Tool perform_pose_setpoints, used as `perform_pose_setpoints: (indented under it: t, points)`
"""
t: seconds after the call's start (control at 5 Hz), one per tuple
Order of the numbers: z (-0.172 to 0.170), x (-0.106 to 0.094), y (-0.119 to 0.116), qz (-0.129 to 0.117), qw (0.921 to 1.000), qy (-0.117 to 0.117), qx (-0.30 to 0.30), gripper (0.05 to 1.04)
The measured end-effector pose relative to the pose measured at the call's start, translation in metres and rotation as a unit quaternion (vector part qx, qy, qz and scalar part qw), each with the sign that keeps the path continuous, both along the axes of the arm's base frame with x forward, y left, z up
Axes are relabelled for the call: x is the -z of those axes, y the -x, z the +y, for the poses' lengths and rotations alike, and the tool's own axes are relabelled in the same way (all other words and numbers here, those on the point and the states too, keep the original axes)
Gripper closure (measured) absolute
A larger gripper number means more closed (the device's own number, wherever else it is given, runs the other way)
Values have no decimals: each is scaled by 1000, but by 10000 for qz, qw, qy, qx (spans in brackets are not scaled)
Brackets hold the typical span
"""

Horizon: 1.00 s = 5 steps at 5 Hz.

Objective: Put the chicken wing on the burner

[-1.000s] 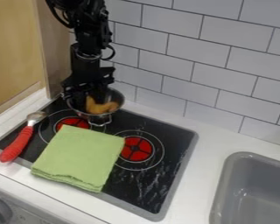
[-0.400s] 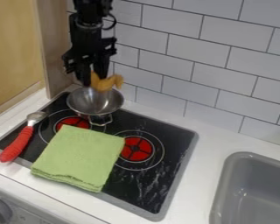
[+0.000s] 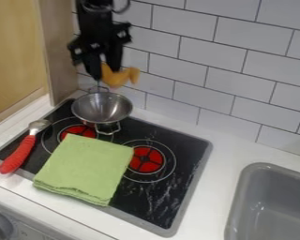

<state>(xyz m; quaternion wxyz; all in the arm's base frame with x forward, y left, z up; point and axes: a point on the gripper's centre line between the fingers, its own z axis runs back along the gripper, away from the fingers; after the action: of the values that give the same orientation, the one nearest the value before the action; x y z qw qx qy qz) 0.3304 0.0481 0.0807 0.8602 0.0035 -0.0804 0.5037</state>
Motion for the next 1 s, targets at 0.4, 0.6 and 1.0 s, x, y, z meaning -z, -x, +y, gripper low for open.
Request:
perform_pose_setpoints:
  t: [0.4, 0.6, 1.0]
  points:
    - [-41, 15, 48, 315, 9963, 201, 779, 647]
    - [-60, 23, 67, 469, 9920, 172, 1160, 647]
    - [-68, 33, 91, 482, 9885, 244, 1411, 647]
